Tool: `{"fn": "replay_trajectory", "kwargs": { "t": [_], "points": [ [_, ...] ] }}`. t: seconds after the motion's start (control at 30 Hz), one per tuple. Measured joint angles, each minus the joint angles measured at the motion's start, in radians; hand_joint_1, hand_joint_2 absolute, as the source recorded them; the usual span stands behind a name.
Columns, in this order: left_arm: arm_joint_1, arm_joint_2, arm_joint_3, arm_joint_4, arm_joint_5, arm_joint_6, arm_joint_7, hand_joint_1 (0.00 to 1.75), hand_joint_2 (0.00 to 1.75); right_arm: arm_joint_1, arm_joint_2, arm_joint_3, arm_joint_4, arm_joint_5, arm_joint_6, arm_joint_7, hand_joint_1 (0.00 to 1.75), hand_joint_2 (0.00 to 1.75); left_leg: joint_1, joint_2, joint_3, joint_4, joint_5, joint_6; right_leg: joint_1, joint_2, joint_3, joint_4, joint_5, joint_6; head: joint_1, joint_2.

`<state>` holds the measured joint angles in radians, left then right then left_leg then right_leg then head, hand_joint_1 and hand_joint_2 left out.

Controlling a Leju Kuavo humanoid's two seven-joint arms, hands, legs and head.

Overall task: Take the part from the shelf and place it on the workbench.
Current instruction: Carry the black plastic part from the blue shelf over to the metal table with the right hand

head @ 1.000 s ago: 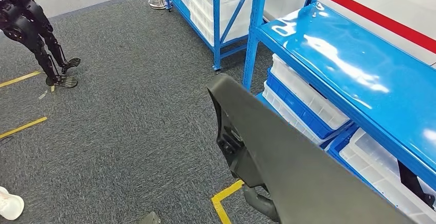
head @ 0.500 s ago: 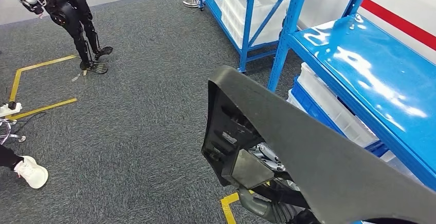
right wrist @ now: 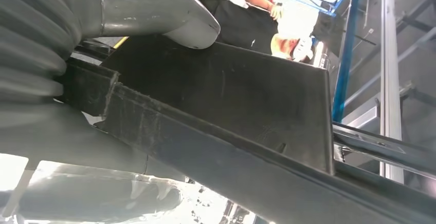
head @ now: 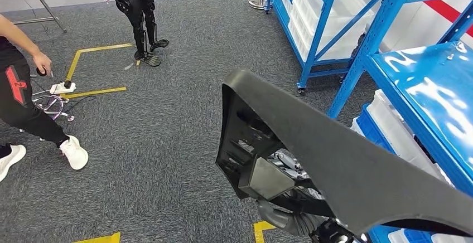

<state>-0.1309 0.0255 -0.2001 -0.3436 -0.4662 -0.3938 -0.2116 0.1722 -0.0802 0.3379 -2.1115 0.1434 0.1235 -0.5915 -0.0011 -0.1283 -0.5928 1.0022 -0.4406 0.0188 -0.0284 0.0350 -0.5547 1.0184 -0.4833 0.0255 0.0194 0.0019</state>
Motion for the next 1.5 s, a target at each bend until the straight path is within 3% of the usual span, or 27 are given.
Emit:
{"fn": "replay_trajectory", "kwargs": {
  "t": [0.03,0.1,0.17,0.23,0.27,0.3,0.37,0.43,0.53,0.6,0.67,0.73,0.77,0.8,0.87,0.93,1.0,1.03,1.1,1.17,1.23,1.27,1.3,1.33,1.4,1.47,1.5],
  "points": [
    [0.003,0.006,0.004,0.002,0.010,-0.003,-0.021,0.00,1.75,-0.006,-0.001,0.003,0.004,-0.003,0.001,-0.001,1.75,1.75,0.002,0.008,-0.004,0.005,-0.003,-0.005,0.000,-0.008,0.001,-0.001,0.002,-0.007,0.000,0.000],
    [0.008,0.019,0.017,0.007,0.028,-0.012,-0.061,0.00,1.75,-0.015,-0.002,0.011,0.009,-0.007,0.001,-0.001,1.75,1.75,0.004,0.054,-0.030,0.059,-0.038,-0.014,0.000,-0.026,0.002,-0.004,0.003,-0.020,-0.004,0.000],
    [0.011,0.031,0.030,0.018,0.040,-0.015,-0.086,0.00,1.75,-0.020,-0.006,0.020,0.014,-0.014,0.000,0.000,1.75,1.75,0.005,0.106,-0.096,0.185,-0.100,-0.020,0.006,-0.049,0.002,-0.004,-0.001,-0.030,-0.009,0.000],
    [0.019,0.038,0.041,0.032,0.046,-0.013,-0.097,0.00,1.75,-0.028,-0.010,0.031,0.023,-0.022,0.002,0.004,1.75,1.75,0.008,0.121,-0.150,0.282,-0.130,-0.022,0.012,-0.074,0.002,-0.004,-0.005,-0.035,-0.009,0.000],
    [0.025,0.041,0.047,0.039,0.047,-0.013,-0.100,0.00,1.75,-0.034,-0.012,0.037,0.027,-0.026,0.003,0.007,1.75,1.75,0.008,0.124,-0.150,0.278,-0.117,-0.021,0.014,-0.085,0.003,-0.004,-0.006,-0.037,-0.009,0.000],
    [0.031,0.044,0.051,0.046,0.047,-0.014,-0.102,0.00,1.75,-0.040,-0.013,0.044,0.031,-0.029,0.005,0.009,1.75,1.75,0.008,0.129,-0.130,0.235,-0.089,-0.019,0.015,-0.096,0.005,-0.004,-0.009,-0.038,-0.009,0.000],
    [0.038,0.051,0.056,0.058,0.043,-0.015,-0.102,0.00,1.75,-0.046,-0.015,0.056,0.037,-0.032,0.008,0.015,1.75,1.75,0.002,0.170,-0.057,0.099,-0.028,-0.009,0.020,-0.117,0.012,-0.004,-0.015,-0.037,-0.008,0.000],
    [0.038,0.057,0.059,0.066,0.038,-0.016,-0.101,0.00,1.75,-0.048,-0.014,0.068,0.041,-0.029,0.009,0.018,1.75,1.75,-0.007,0.200,-0.016,0.022,-0.007,0.000,0.026,-0.136,0.017,-0.004,-0.022,-0.029,-0.008,0.000],
    [0.039,0.068,0.061,0.075,0.032,-0.015,-0.100,0.00,1.75,-0.048,-0.013,0.081,0.043,-0.020,0.010,0.022,1.75,1.75,-0.011,0.170,-0.008,0.004,-0.005,0.013,0.026,-0.159,0.026,-0.006,-0.031,-0.015,-0.008,0.000],
    [0.032,0.071,0.061,0.079,0.027,-0.014,-0.098,0.00,1.75,-0.048,-0.014,0.085,0.042,-0.018,0.009,0.023,1.75,1.75,-0.005,0.145,0.005,-0.012,0.004,0.023,0.025,-0.117,0.012,0.038,-0.054,-0.011,-0.007,0.000],
    [0.015,0.071,0.061,0.079,0.021,-0.013,-0.096,0.00,1.75,-0.048,-0.016,0.088,0.042,-0.014,0.007,0.024,1.75,1.75,0.000,0.119,0.009,-0.018,0.008,0.027,0.021,-0.060,-0.047,0.157,-0.102,-0.015,-0.004,0.000],
    [0.001,0.071,0.062,0.079,0.018,-0.012,-0.090,0.00,1.75,-0.049,-0.023,0.091,0.043,-0.009,0.000,0.025,1.75,1.75,0.000,0.088,0.009,-0.017,0.008,0.028,0.017,-0.044,-0.111,0.265,-0.132,-0.012,-0.001,0.000],
    [-0.003,0.070,0.064,0.079,0.019,-0.012,-0.087,0.00,1.75,-0.051,-0.028,0.092,0.043,-0.009,-0.003,0.025,1.75,1.75,0.002,0.073,0.010,-0.017,0.008,0.027,0.016,-0.042,-0.120,0.271,-0.124,-0.005,-0.001,0.000],
    [-0.005,0.070,0.067,0.080,0.021,-0.012,-0.084,0.00,1.75,-0.054,-0.032,0.094,0.043,-0.013,-0.006,0.025,1.75,1.75,0.003,0.058,0.011,-0.015,0.007,0.025,0.012,-0.038,-0.109,0.235,-0.100,0.006,-0.001,0.000],
    [-0.005,0.071,0.072,0.080,0.025,-0.012,-0.079,0.00,1.75,-0.065,-0.038,0.100,0.045,-0.025,-0.008,0.025,1.75,1.75,0.006,0.032,0.011,-0.007,0.002,0.016,0.003,-0.009,-0.054,0.101,-0.036,0.028,-0.001,0.000],
    [-0.004,0.072,0.076,0.083,0.026,-0.012,-0.075,0.00,1.75,-0.076,-0.041,0.110,0.048,-0.033,-0.007,0.026,1.75,1.75,0.006,0.011,0.004,0.003,-0.005,0.003,-0.002,0.019,-0.018,0.019,-0.002,0.023,0.000,0.000],
    [0.002,0.074,0.083,0.089,0.026,-0.011,-0.073,0.00,1.75,-0.082,-0.041,0.120,0.050,-0.040,-0.004,0.031,1.75,1.75,0.006,-0.004,-0.004,0.005,-0.005,-0.007,0.001,0.012,-0.014,0.012,0.001,0.002,0.000,0.000],
    [0.007,0.075,0.086,0.092,0.026,-0.011,-0.072,0.00,1.75,-0.085,-0.040,0.124,0.051,-0.043,-0.001,0.037,1.75,1.75,0.007,0.002,-0.006,0.007,-0.005,-0.011,0.001,0.003,-0.013,0.012,0.002,-0.006,-0.001,0.000],
    [0.016,0.078,0.092,0.097,0.025,-0.013,-0.070,0.00,1.75,-0.091,-0.038,0.133,0.051,-0.049,0.008,0.048,1.75,1.75,0.006,0.051,-0.023,0.045,-0.029,-0.017,0.001,-0.016,-0.010,0.010,0.002,-0.019,-0.004,0.000],
    [0.020,0.079,0.097,0.100,0.025,-0.016,-0.068,0.00,1.75,-0.092,-0.035,0.140,0.051,-0.050,0.014,0.057,1.75,1.75,0.005,0.110,-0.080,0.160,-0.089,-0.024,0.007,-0.040,-0.008,0.010,-0.002,-0.030,-0.009,0.000],
    [0.024,0.078,0.099,0.103,0.025,-0.016,-0.067,0.00,1.75,-0.092,-0.033,0.146,0.051,-0.050,0.017,0.061,1.75,1.75,0.007,0.124,-0.145,0.280,-0.135,-0.025,0.014,-0.066,-0.008,0.010,-0.006,-0.037,-0.010,0.000],
    [0.028,0.078,0.100,0.104,0.025,-0.016,-0.067,0.00,1.75,-0.093,-0.033,0.147,0.051,-0.050,0.017,0.062,1.75,1.75,0.007,0.125,-0.156,0.299,-0.133,-0.023,0.017,-0.079,-0.007,0.010,-0.008,-0.040,-0.010,0.000],
    [0.032,0.078,0.101,0.106,0.025,-0.016,-0.066,0.00,1.75,-0.093,-0.032,0.148,0.051,-0.050,0.017,0.063,1.75,1.75,0.006,0.127,-0.146,0.277,-0.112,-0.018,0.020,-0.091,-0.005,0.010,-0.010,-0.042,-0.010,0.000],
    [0.035,0.078,0.101,0.107,0.025,-0.016,-0.066,0.00,1.75,-0.095,-0.032,0.149,0.051,-0.052,0.018,0.066,1.75,1.75,0.003,0.135,-0.115,0.219,-0.080,-0.010,0.023,-0.103,-0.001,0.010,-0.012,-0.044,-0.010,0.000],
    [0.037,0.080,0.105,0.108,0.027,-0.017,-0.064,0.00,1.75,-0.103,-0.030,0.149,0.052,-0.062,0.026,0.075,1.75,1.75,-0.009,0.178,-0.042,0.083,-0.028,0.010,0.030,-0.124,0.006,0.009,-0.018,-0.045,-0.009,0.000],
    [0.038,0.079,0.113,0.109,0.036,-0.017,-0.065,0.00,1.75,-0.114,-0.025,0.149,0.053,-0.076,0.041,0.084,1.75,1.75,-0.020,0.203,-0.012,0.024,-0.017,0.021,0.031,-0.143,0.011,0.007,-0.022,-0.040,-0.008,0.000],
    [0.041,0.078,0.118,0.110,0.041,-0.015,-0.066,0.00,1.75,-0.119,-0.023,0.149,0.055,-0.081,0.049,0.087,1.75,1.75,-0.023,0.194,-0.011,0.021,-0.018,0.023,0.031,-0.153,0.014,0.005,-0.024,-0.035,-0.008,0.000]
  ]
}}
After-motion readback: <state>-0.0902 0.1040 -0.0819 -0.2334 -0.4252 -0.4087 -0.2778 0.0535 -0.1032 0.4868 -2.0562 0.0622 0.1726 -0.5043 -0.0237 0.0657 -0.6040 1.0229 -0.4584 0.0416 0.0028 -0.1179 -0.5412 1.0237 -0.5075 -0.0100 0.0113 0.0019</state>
